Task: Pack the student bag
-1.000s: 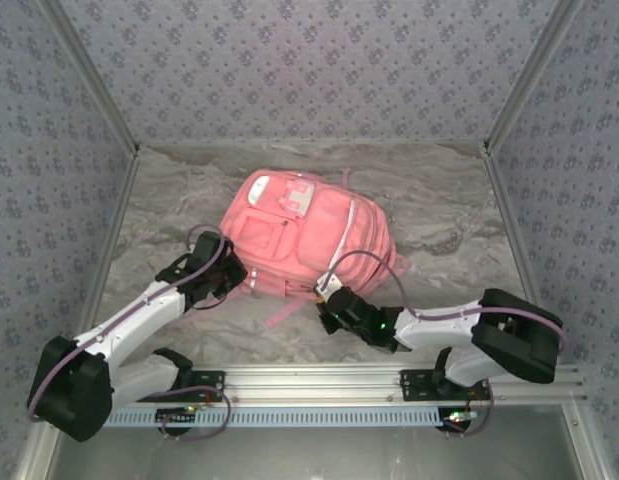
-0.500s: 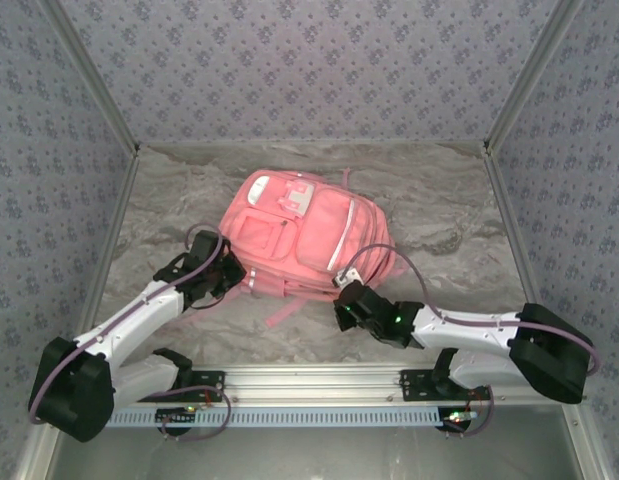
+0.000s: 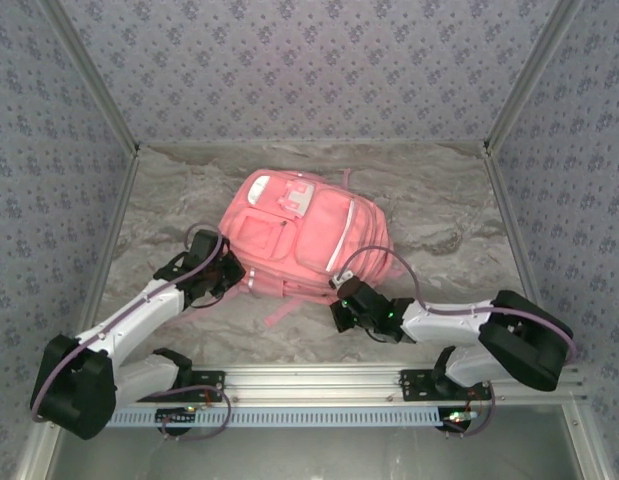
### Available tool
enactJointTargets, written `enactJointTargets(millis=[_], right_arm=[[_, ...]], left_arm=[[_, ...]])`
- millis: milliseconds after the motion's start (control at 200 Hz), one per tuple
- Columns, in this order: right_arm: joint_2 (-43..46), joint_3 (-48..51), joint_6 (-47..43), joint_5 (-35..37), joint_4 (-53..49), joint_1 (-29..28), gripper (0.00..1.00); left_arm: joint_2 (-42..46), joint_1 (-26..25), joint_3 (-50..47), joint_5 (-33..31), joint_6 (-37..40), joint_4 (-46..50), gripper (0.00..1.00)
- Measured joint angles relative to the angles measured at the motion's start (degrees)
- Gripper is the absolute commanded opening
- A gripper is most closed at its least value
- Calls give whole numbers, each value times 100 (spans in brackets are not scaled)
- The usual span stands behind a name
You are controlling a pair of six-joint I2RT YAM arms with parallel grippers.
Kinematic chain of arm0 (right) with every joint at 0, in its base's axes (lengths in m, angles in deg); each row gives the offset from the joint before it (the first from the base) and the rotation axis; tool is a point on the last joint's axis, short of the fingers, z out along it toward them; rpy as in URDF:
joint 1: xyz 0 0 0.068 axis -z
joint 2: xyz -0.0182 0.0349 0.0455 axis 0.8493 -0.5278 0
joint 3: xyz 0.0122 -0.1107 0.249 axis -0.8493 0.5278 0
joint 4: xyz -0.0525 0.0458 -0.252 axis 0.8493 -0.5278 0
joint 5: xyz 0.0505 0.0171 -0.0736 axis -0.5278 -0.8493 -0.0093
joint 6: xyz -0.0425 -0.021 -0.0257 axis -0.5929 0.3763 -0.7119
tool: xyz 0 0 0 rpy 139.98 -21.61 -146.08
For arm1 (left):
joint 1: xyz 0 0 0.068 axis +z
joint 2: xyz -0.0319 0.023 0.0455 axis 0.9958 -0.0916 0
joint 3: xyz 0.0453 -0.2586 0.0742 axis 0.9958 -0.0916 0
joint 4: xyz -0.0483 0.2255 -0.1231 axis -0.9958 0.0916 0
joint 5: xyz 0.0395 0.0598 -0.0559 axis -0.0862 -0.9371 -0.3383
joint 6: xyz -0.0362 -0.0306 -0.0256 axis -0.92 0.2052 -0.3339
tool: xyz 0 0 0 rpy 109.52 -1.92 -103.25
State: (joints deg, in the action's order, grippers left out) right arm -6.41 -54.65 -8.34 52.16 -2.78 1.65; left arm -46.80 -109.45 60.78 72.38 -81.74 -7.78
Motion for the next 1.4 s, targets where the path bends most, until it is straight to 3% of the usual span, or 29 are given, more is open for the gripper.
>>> enactJointTargets(millis=[130,290,460,670,1399], right_arm=[[-219,-55,13,-22,90,0,26],[-400,-208,-7,-48,96,0,29],[-590,-398,-7,42,-55,39,23],[-667,-555,42,52,-293,136,0],[140,-295,431,256,-1176,492,0]], left_arm=[[0,13,0,2,17,-2,0],[0,35,0,-13,17,-7,0],[0,57,0,-50,17,-7,0],[0,61,0,-105,20,-9,0],[-129,136,236,-109,125,247,0]])
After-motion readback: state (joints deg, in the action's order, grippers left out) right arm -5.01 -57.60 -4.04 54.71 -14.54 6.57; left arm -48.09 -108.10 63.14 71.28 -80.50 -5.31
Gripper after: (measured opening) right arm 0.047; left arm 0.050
